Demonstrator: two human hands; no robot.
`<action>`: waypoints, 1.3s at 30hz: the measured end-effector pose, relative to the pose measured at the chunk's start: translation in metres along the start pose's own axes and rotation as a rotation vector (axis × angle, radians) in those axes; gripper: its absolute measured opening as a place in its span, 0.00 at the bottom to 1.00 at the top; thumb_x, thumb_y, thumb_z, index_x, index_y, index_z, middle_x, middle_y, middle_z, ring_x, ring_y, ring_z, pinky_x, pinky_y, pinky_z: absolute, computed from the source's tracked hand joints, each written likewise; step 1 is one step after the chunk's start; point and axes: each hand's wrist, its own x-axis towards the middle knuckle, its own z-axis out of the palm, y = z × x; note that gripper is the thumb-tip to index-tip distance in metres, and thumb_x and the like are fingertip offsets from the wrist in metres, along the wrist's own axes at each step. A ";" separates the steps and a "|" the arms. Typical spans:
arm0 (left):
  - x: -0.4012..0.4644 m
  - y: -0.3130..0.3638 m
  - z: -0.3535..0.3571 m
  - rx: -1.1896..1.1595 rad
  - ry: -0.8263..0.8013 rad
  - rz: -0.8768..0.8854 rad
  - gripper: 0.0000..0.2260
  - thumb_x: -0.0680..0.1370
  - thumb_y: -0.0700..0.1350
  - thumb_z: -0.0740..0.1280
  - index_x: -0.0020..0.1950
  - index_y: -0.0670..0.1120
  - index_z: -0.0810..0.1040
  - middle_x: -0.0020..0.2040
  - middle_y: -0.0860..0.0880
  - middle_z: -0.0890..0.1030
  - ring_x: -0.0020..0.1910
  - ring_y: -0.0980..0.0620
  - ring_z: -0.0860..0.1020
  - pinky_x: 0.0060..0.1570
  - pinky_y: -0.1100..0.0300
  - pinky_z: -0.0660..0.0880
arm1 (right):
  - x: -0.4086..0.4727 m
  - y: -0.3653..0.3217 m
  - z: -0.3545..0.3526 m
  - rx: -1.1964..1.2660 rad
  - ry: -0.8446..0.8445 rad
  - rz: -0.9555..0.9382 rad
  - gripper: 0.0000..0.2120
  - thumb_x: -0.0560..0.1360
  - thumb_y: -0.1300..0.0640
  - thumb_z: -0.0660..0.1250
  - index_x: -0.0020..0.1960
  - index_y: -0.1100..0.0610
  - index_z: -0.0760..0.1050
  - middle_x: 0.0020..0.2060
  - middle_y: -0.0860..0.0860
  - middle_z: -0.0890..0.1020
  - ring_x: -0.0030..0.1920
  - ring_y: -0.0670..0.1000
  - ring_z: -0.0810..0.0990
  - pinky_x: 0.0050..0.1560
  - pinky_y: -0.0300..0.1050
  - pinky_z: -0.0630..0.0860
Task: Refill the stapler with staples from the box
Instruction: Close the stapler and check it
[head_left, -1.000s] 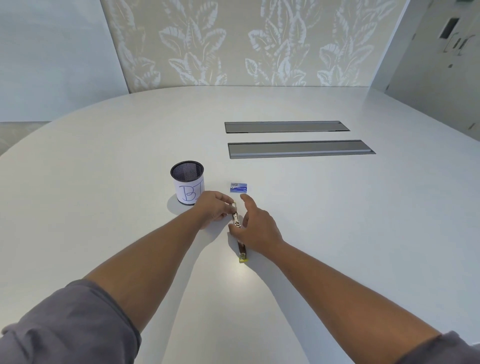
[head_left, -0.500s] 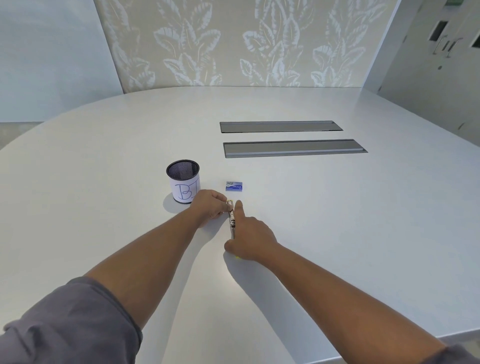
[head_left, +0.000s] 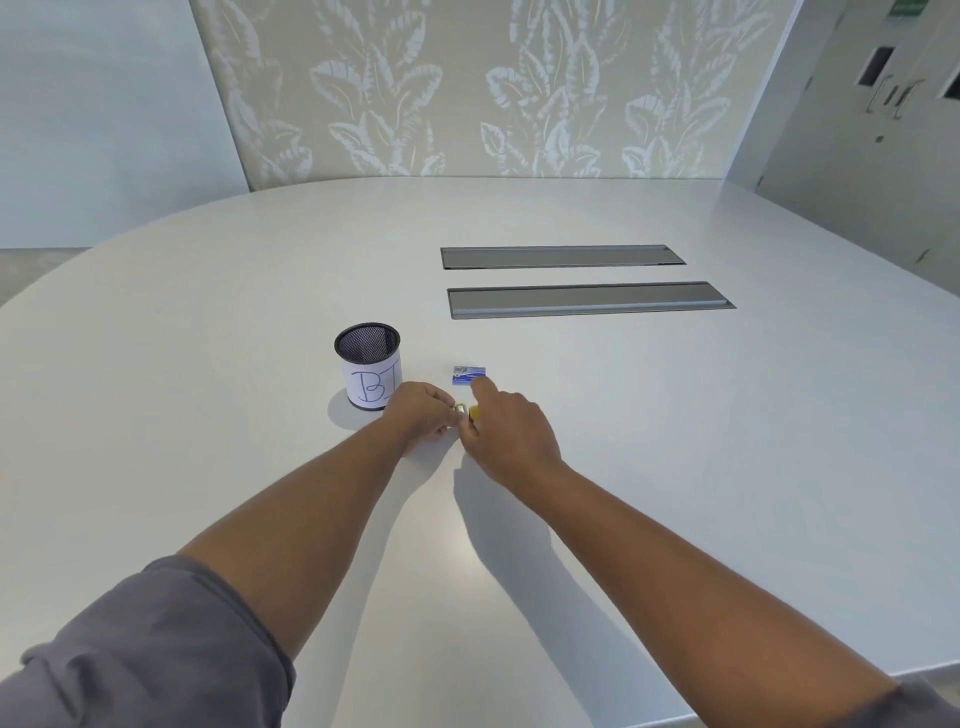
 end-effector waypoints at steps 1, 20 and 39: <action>0.000 0.000 0.000 -0.005 0.003 -0.005 0.08 0.70 0.33 0.76 0.47 0.40 0.83 0.39 0.44 0.81 0.36 0.51 0.78 0.36 0.62 0.79 | 0.001 0.002 0.002 0.037 0.011 0.003 0.10 0.79 0.52 0.63 0.55 0.56 0.69 0.39 0.53 0.78 0.37 0.59 0.73 0.34 0.49 0.66; 0.002 0.001 -0.002 -0.059 -0.028 -0.032 0.05 0.75 0.31 0.70 0.43 0.39 0.81 0.40 0.40 0.81 0.38 0.48 0.80 0.36 0.63 0.81 | 0.023 0.020 0.036 0.211 -0.122 0.083 0.09 0.75 0.53 0.69 0.42 0.54 0.70 0.37 0.50 0.78 0.39 0.55 0.74 0.35 0.47 0.66; 0.004 -0.003 -0.027 -0.235 -0.316 -0.041 0.26 0.72 0.48 0.78 0.62 0.33 0.78 0.54 0.39 0.85 0.49 0.48 0.83 0.49 0.59 0.82 | 0.020 0.027 0.034 0.129 -0.019 -0.107 0.03 0.73 0.65 0.61 0.44 0.61 0.73 0.36 0.57 0.80 0.39 0.60 0.75 0.39 0.57 0.74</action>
